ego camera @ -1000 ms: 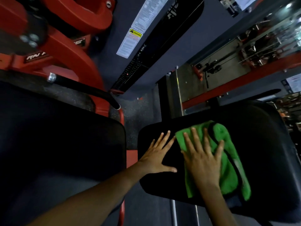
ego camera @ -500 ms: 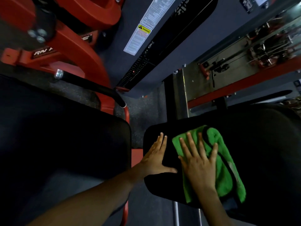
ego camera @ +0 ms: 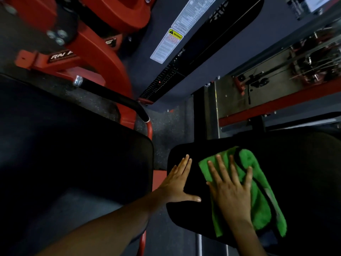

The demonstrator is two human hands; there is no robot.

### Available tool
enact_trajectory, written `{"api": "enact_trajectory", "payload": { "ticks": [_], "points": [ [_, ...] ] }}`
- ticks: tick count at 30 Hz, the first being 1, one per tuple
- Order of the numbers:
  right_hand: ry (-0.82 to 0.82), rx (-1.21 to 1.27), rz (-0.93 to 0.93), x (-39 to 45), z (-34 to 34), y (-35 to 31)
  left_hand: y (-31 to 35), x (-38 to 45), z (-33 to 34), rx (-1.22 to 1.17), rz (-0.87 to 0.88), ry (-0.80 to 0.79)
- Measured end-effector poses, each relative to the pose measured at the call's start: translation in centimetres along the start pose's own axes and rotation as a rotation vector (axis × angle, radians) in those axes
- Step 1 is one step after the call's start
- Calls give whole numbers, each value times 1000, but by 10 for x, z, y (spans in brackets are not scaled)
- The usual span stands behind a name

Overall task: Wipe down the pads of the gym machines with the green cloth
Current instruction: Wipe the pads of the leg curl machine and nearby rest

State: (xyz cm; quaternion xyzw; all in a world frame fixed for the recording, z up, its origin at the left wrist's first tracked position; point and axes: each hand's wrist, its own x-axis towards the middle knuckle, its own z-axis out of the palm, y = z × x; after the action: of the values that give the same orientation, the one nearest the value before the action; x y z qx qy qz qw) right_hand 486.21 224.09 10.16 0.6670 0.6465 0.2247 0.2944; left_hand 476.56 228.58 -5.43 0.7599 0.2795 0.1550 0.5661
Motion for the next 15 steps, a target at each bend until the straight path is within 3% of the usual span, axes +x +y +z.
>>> {"api": "enact_trajectory", "payload": {
  "ticks": [4, 8, 11, 15],
  "points": [
    [103, -25, 168, 29, -3, 12, -3, 0, 3, 4, 13, 8],
    [-8, -74, 11, 62, 22, -17, -7, 1, 5, 21, -11, -4],
    [17, -41, -91, 47, 29, -26, -18, 0, 5, -3, -72, -43],
    [58, 27, -17, 17, 11, -8, -29, -6, 10, -184, -164, -62]
  ]
}}
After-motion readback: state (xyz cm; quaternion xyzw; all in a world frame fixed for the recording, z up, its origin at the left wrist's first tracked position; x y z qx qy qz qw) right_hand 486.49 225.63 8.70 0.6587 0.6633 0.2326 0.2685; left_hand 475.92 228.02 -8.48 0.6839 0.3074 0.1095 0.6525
